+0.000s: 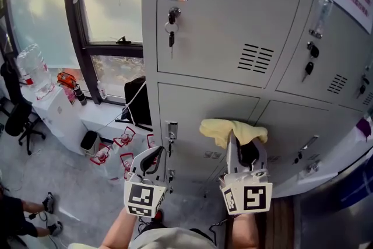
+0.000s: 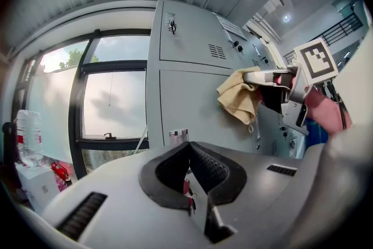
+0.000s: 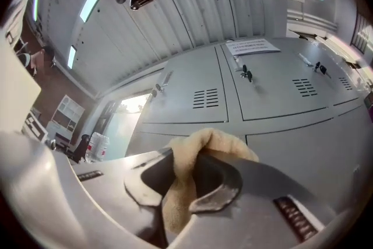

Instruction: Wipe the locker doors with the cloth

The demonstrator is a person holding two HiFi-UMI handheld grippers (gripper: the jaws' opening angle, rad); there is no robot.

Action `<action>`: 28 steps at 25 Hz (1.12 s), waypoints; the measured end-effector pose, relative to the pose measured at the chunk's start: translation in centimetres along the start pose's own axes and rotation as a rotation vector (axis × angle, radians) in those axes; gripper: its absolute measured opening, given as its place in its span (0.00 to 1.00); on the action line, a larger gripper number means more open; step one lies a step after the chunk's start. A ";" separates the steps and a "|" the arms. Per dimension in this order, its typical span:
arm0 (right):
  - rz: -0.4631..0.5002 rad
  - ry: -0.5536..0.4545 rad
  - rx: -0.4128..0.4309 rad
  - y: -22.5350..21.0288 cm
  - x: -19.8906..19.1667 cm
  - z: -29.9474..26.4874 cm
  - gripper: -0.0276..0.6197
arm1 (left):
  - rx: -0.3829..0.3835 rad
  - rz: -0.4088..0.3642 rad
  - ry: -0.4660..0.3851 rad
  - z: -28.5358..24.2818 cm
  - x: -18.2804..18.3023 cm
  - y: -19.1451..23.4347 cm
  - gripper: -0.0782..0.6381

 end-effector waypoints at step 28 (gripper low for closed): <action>-0.146 0.147 0.227 11.5 -9.0 -3.8 0.15 | 0.076 0.002 0.016 1.4 -0.9 3.1 0.14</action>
Point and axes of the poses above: the fingertips, and each gripper's own axes: z backward along the fingers, y to its left, x out of its top, the point moved 6 cm from there along z, backward along the fingers, and after that the axes turned 3 degrees about z, right-handed, at the moved point
